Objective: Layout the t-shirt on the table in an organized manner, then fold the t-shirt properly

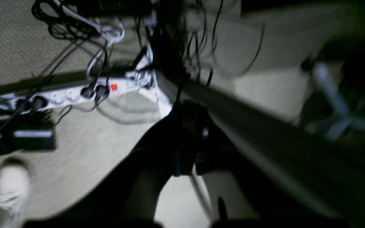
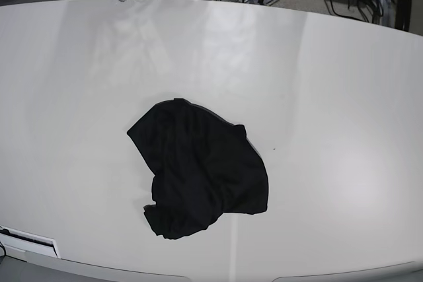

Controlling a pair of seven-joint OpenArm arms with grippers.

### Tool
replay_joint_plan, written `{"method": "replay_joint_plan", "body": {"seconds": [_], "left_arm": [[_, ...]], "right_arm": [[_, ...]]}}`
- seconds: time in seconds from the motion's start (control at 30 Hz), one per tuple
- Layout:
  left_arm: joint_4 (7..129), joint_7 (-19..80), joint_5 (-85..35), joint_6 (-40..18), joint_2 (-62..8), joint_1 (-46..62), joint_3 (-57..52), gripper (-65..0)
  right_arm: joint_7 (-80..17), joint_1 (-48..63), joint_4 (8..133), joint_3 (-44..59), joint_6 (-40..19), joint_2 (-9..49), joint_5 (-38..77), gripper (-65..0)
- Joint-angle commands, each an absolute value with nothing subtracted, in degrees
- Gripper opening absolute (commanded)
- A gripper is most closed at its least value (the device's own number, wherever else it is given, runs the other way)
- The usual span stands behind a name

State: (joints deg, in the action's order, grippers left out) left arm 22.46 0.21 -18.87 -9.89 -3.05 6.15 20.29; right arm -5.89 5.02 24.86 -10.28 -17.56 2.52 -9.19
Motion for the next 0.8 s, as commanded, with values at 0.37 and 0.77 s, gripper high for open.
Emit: {"method": "replay_joint_plan", "body": {"seconds": [0.37, 0.77], "left_arm": [[39.00, 13.21, -10.57, -10.39, -3.20, 16.32, 20.51, -65.0], [53.87, 20.51, -12.14, -7.38, -9.41, 26.50, 20.51, -65.0]], "right_arm": [[-20.64, 17.80, 44.51, -10.15, -18.65, 7.66, -9.02, -65.0], [-20.97, 35.66, 65.60, -10.15, -18.65, 12.43, -3.42, -65.0]]}}
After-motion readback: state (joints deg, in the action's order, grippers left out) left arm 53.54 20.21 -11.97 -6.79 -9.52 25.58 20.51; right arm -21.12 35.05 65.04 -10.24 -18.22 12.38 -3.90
